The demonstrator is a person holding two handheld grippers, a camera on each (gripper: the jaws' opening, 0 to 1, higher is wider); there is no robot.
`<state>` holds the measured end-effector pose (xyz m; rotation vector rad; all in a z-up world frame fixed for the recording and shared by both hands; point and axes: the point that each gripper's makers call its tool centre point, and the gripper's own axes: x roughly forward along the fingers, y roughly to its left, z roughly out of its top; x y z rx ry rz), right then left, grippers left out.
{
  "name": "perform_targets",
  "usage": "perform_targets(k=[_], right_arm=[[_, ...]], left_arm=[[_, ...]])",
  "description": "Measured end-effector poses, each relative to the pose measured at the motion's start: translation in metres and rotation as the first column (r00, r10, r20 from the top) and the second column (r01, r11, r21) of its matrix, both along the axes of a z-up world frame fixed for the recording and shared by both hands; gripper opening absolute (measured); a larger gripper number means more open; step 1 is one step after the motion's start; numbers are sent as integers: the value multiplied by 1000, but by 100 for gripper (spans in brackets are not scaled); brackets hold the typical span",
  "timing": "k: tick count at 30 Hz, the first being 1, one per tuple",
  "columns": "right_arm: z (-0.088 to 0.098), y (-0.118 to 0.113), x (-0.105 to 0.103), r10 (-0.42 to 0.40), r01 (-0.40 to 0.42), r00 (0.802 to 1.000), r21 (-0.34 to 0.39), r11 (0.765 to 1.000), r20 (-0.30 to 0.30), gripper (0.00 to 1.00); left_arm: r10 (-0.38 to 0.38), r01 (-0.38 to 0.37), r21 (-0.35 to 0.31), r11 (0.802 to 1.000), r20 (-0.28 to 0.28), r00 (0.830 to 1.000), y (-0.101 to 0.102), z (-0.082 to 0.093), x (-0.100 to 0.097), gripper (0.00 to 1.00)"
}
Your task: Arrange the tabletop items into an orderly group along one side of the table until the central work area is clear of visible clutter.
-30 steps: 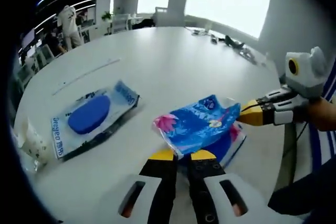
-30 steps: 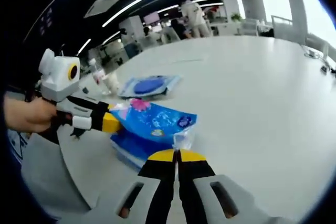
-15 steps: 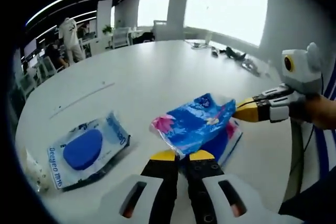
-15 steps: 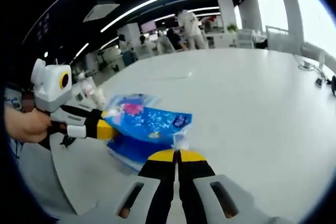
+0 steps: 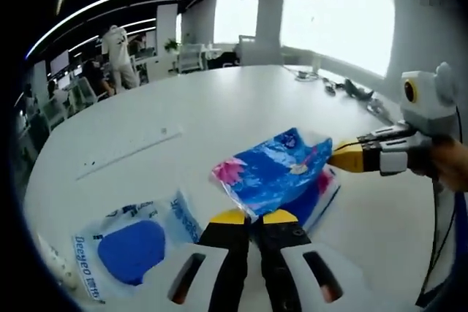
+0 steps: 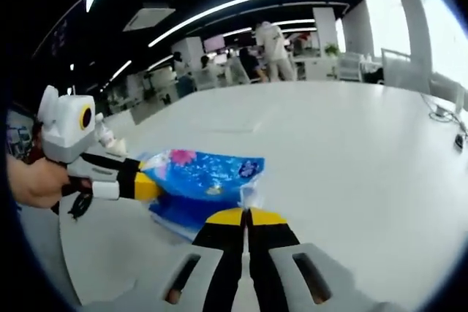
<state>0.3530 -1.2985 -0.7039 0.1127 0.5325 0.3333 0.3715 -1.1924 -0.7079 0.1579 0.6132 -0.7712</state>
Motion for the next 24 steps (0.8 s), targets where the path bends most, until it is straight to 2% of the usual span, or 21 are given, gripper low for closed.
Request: perform_targets(k=[5, 8, 18, 24], right_arm=[[-1, -5, 30, 5, -5, 1000, -2, 1000, 17, 0], [-6, -4, 39, 4, -4, 1000, 5, 1000, 7, 0], [-33, 3, 51, 23, -23, 999, 2, 1000, -35, 0], [-34, -1, 56, 6, -6, 1000, -2, 1000, -30, 0]], left_arm=[[-4, 4, 27, 1000, 21, 1000, -5, -1, 28, 2], [18, -18, 35, 999, -12, 1000, -5, -13, 42, 2], [62, -55, 79, 995, -84, 995, 1, -45, 50, 2], [55, -50, 82, 995, -68, 996, -2, -43, 54, 2]])
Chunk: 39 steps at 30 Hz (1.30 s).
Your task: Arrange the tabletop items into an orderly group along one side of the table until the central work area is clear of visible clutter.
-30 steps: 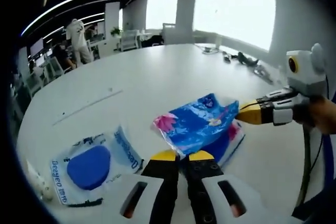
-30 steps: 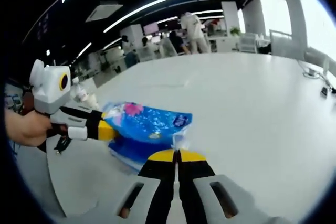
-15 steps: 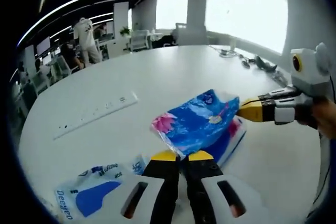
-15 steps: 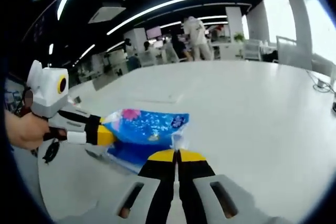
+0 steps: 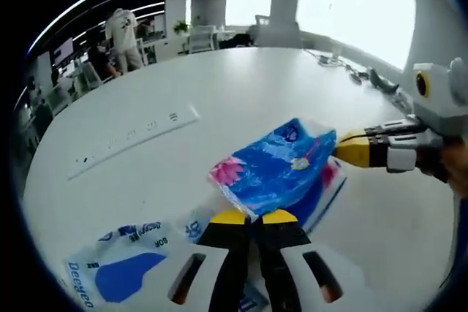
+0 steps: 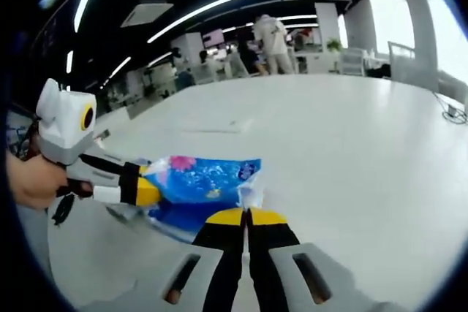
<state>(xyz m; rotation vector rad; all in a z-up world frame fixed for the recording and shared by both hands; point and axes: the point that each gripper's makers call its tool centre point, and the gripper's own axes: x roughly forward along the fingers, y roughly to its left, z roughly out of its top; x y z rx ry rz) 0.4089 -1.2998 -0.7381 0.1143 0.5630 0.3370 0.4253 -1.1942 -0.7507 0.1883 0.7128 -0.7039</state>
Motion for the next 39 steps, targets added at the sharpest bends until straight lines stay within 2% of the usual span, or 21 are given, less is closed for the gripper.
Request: perform_targets(k=[23, 28, 33, 36, 39], right_arm=[[-1, -1, 1, -2, 2, 1000, 2, 1000, -5, 0], [5, -1, -11, -12, 12, 1000, 3, 1000, -7, 0], [-6, -5, -24, -38, 39, 999, 25, 999, -39, 0], [-7, -5, -28, -40, 41, 999, 42, 998, -36, 0], [-9, 0, -29, -11, 12, 999, 38, 999, -34, 0]], left_arm=[[14, -16, 44, 999, 29, 999, -1, 0, 3, 4], [1, -2, 71, 997, 18, 1000, -4, 0, -7, 5], [-21, 18, 111, 994, 28, 999, -6, -1, -13, 6], [-1, -1, 117, 993, 19, 1000, -4, 0, -17, 6], [17, -19, 157, 987, 16, 1000, 3, -3, -21, 8]])
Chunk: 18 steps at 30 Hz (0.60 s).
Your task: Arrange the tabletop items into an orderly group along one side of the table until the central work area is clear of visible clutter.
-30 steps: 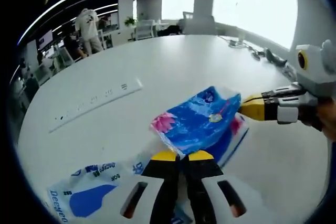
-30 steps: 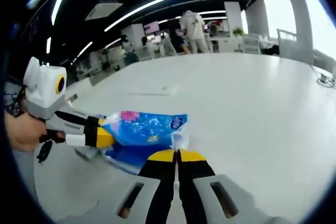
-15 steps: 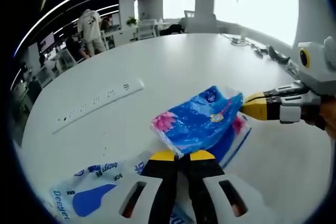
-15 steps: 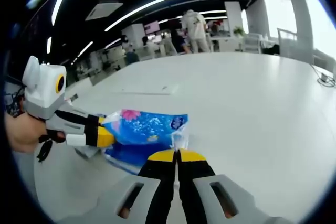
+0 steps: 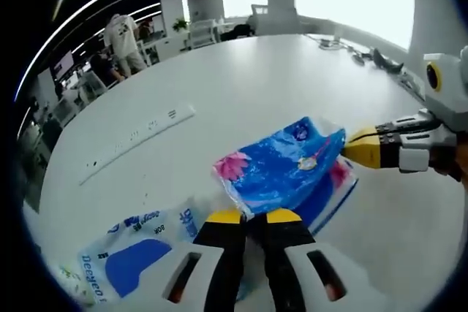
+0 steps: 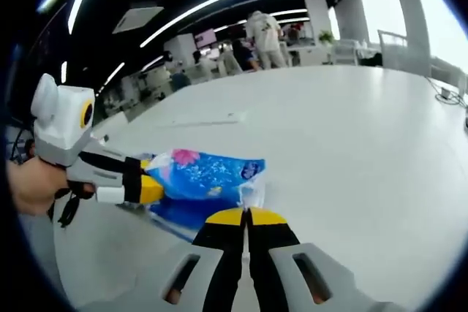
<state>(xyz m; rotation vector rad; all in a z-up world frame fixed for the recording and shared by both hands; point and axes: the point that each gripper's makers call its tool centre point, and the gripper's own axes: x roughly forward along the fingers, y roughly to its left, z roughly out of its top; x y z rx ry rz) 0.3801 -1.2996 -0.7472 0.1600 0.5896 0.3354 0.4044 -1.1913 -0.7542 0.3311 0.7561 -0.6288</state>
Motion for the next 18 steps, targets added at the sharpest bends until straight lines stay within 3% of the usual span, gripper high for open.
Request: perform_targets(k=[4, 18], right_arm=[[0, 3, 0, 9, -9, 1000, -14, 1000, -3, 0], [1, 2, -10, -19, 18, 1000, -32, 999, -18, 0]], left_arm=[[49, -49, 4, 999, 3, 999, 6, -1, 1, 14], [65, -65, 20, 998, 21, 998, 9, 1, 1, 21]])
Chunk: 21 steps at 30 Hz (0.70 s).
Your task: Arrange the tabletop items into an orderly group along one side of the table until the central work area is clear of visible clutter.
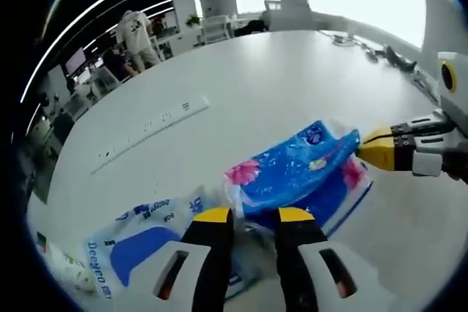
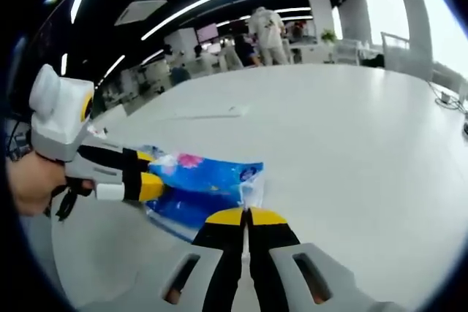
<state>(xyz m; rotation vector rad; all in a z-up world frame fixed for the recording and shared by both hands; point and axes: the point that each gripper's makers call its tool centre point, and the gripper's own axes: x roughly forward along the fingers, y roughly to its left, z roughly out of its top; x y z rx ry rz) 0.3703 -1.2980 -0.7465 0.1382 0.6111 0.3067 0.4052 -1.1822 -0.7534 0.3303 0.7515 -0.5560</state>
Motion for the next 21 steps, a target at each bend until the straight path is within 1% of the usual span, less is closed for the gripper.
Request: perform_targets(k=[3, 5, 11, 13, 16, 18, 21], right_arm=[[-1, -1, 0, -22, 22, 1000, 5, 1000, -17, 0], [0, 1, -1, -26, 26, 1000, 8, 1000, -16, 0], [-3, 5, -4, -15, 15, 1000, 6, 1000, -24, 6], [-6, 4, -7, -15, 15, 999, -10, 1000, -38, 13], [-10, 4, -10, -11, 10, 999, -10, 1000, -46, 20], [-11, 6, -13, -6, 6, 999, -4, 1000, -43, 23], [-8, 5, -15, 1, -2, 1000, -25, 1000, -27, 29]], left_arm=[[7, -7, -9, 1000, 5, 1000, 1, 1, 1, 24], [18, -18, -20, 1000, 3, 1000, 0, 2, 1, 28], [9, -9, -6, 1000, 16, 1000, 0, 4, 1, 35], [13, -13, -5, 1000, 17, 1000, 1, 5, 0, 37], [27, -27, 1, 1000, 16, 1000, 3, 6, -1, 43], [32, -32, 12, 999, 9, 999, 5, 5, -3, 47], [42, -42, 16, 999, 10, 999, 9, 7, -6, 51]])
